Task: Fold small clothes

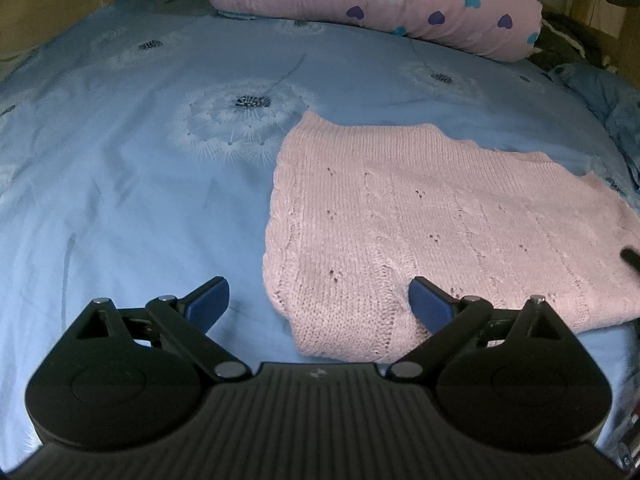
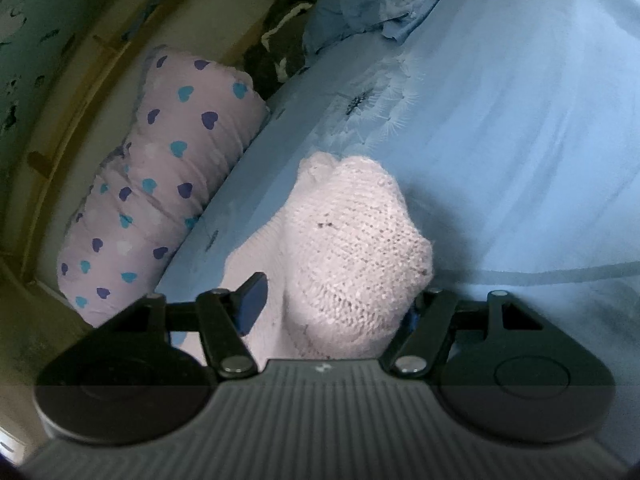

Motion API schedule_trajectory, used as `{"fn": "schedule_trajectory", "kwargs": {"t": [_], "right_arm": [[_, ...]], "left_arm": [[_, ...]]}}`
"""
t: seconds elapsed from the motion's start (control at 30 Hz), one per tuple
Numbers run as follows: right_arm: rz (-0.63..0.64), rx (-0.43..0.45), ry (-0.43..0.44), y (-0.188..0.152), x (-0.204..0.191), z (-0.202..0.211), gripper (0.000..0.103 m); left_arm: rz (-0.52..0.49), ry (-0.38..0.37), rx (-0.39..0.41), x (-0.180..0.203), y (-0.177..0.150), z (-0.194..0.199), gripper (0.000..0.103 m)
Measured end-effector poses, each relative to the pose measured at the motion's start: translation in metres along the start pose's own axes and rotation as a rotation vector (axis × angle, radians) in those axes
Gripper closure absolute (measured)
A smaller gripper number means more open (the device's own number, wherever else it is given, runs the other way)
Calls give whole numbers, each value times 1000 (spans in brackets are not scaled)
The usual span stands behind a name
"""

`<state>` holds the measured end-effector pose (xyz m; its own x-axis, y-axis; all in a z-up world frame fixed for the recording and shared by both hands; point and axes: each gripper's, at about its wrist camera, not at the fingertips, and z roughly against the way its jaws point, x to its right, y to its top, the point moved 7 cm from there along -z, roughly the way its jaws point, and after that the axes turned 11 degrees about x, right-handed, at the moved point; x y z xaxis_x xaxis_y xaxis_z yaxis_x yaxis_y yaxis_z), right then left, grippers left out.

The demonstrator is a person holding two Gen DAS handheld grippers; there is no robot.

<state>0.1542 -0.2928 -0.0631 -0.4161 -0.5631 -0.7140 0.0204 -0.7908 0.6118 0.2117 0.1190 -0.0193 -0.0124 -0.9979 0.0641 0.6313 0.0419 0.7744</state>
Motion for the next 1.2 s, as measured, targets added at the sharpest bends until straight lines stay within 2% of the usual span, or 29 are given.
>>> {"fn": "schedule_trajectory", "kwargs": {"t": [0.03, 0.07, 0.17, 0.27, 0.5, 0.73, 0.93, 1.2], "right_arm": [[6, 1, -18, 1, 2, -1, 60], [5, 4, -35, 1, 6, -1, 68], [20, 8, -26, 0, 8, 1, 72], [39, 6, -25, -1, 6, 2, 72], [-35, -38, 7, 2, 11, -2, 70], [-37, -17, 7, -1, 6, -4, 63], [-32, -5, 15, -1, 6, -6, 63], [-97, -26, 7, 4, 8, -6, 62]], "left_arm": [[1, -1, -1, 0, 0, 0, 4], [2, -1, -2, 0, 0, 0, 4], [-1, -1, -2, 1, 0, -1, 4], [-1, -1, -2, 1, 0, -1, 4], [-9, 1, 3, 1, 0, -1, 4], [5, -5, 0, -1, 1, -1, 4], [4, -4, 9, 0, 2, 0, 4], [24, -2, 21, -7, 7, 1, 4]]}}
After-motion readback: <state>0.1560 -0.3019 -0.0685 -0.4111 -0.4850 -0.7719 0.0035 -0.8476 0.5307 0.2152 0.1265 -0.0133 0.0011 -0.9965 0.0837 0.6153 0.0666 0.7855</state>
